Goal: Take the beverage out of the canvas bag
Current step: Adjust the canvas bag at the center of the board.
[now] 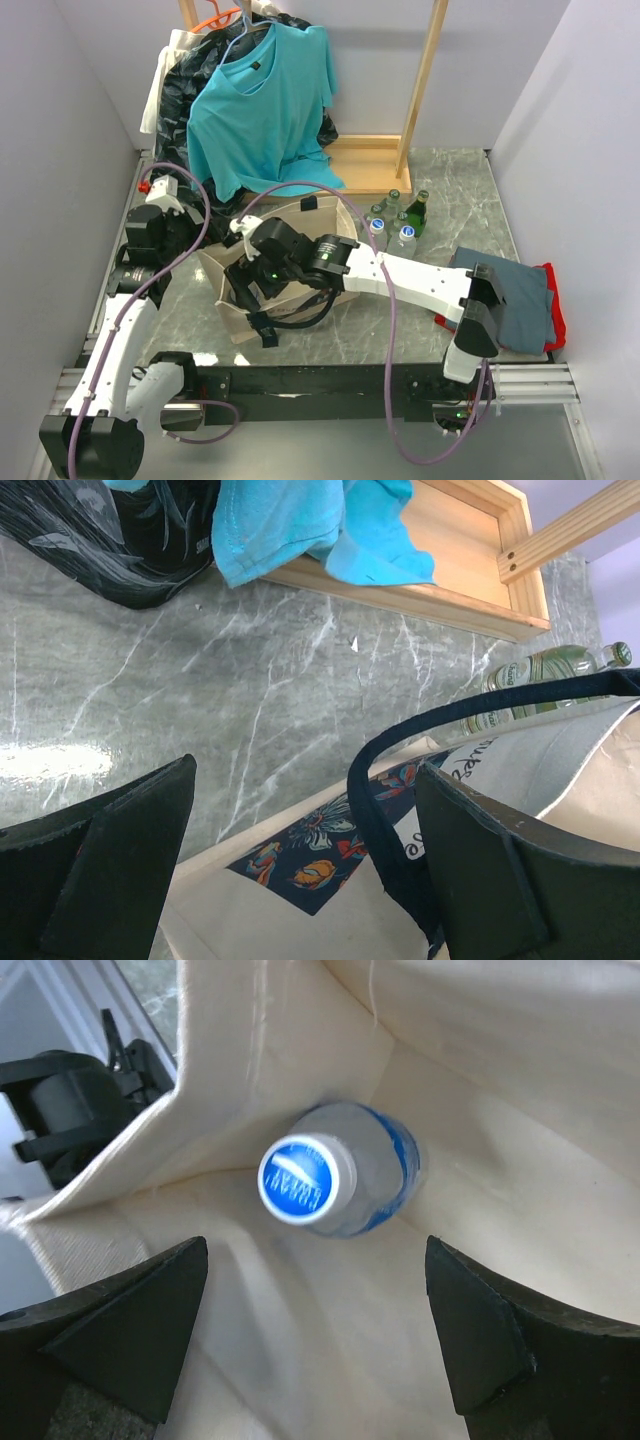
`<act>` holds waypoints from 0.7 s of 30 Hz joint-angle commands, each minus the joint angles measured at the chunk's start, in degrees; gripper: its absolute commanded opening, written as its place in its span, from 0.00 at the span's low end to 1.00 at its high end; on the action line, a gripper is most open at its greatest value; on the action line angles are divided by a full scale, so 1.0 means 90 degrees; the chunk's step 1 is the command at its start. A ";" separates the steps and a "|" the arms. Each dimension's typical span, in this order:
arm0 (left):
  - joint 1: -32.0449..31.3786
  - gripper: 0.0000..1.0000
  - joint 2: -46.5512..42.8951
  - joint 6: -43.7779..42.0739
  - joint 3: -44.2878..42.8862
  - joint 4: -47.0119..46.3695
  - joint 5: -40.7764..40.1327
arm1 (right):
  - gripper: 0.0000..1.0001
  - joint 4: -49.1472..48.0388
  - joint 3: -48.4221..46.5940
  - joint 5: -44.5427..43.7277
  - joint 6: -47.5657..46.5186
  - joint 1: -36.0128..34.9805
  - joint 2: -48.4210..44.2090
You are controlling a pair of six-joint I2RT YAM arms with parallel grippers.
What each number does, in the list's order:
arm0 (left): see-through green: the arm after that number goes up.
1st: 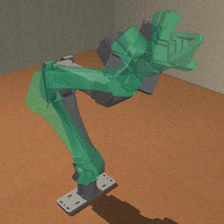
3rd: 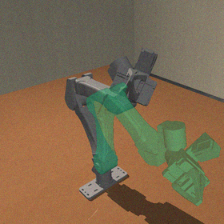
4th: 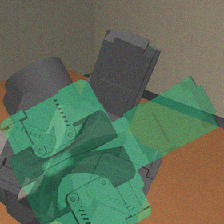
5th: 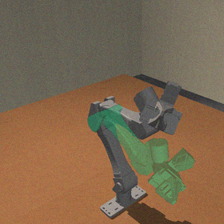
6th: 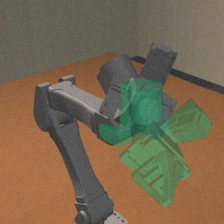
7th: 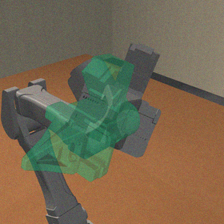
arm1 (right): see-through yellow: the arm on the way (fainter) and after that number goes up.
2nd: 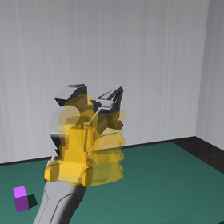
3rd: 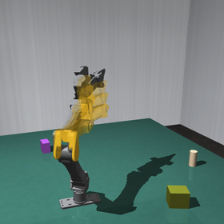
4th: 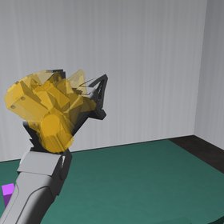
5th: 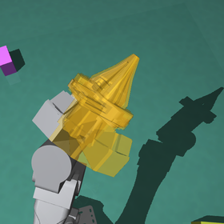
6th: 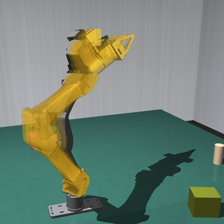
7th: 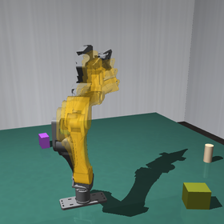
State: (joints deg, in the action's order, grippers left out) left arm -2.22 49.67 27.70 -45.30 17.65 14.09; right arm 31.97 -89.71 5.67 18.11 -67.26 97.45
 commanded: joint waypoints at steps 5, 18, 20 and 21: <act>-0.0007 0.96 -0.0158 -0.0148 0.0062 -0.0096 -0.0032 | 0.95 -0.0124 -0.0646 0.0161 -0.0430 -0.0075 0.0363; -0.0007 0.96 -0.0109 -0.0129 0.0082 -0.0145 -0.0071 | 0.73 0.0100 -0.1184 0.0445 -0.0528 -0.0065 0.0910; -0.0007 0.96 -0.0118 -0.0119 0.0101 -0.0164 -0.0090 | 0.66 -0.0006 -0.1009 0.0512 -0.0576 -0.0065 0.0852; -0.0007 0.96 -0.0109 -0.0119 0.0111 -0.0174 -0.0110 | 0.63 -0.0026 -0.0970 0.0522 -0.0673 -0.0065 0.0842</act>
State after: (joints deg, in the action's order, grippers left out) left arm -2.22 49.10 27.68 -45.19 17.23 13.74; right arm 32.18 -97.62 8.54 13.58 -67.24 105.60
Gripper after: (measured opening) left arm 0.965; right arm 0.680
